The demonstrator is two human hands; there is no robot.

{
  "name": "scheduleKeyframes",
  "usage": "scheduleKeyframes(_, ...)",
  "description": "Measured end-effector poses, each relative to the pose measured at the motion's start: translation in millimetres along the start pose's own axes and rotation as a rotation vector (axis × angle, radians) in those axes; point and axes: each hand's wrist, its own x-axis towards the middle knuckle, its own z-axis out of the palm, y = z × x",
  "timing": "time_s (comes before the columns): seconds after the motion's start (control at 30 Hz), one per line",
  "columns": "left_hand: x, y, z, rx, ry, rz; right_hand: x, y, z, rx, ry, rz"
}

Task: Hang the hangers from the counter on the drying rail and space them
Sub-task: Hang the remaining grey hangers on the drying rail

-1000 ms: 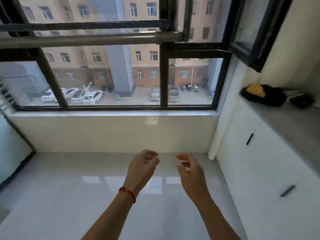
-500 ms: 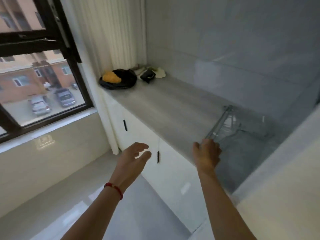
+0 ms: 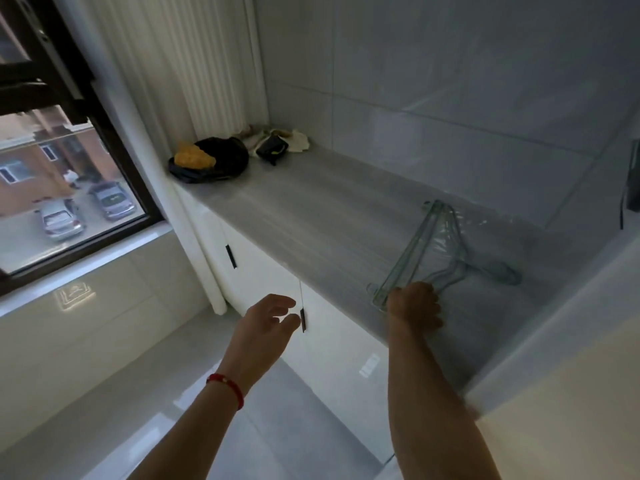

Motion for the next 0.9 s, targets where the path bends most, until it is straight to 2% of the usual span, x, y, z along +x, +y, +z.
scheduleKeyframes(0.13,-2.9,-4.7,-2.5,-0.037,-0.005,-0.003,-7.8,-6.9,2.1,0.047,0.124,-0.087)
scheduleKeyframes(0.3,-4.9,-2.9,-6.5,-0.030,0.014,0.013,-31.1,-14.4,4.1,0.343,0.032,-0.435)
scheduleKeyframes(0.53,-15.7,2.1,-18.2,-0.156,0.036,-0.046,-121.8,-32.6,5.6,0.455,-0.325,-0.780)
scheduleKeyframes(0.67,-30.9,-11.8,-35.0,-0.474,0.039,-0.208,-193.5,-36.9,16.3,0.493,-0.683,-0.885)
scheduleKeyframes(0.73,-40.7,-23.6,-48.8,-0.586,0.132,-0.254,-229.6,-37.8,24.0,0.530,-0.828,-0.916)
scheduleKeyframes(0.9,-88.4,-58.5,-99.8,-0.697,0.410,-0.326,-325.7,-42.8,32.9,0.518,-1.058,-1.029)
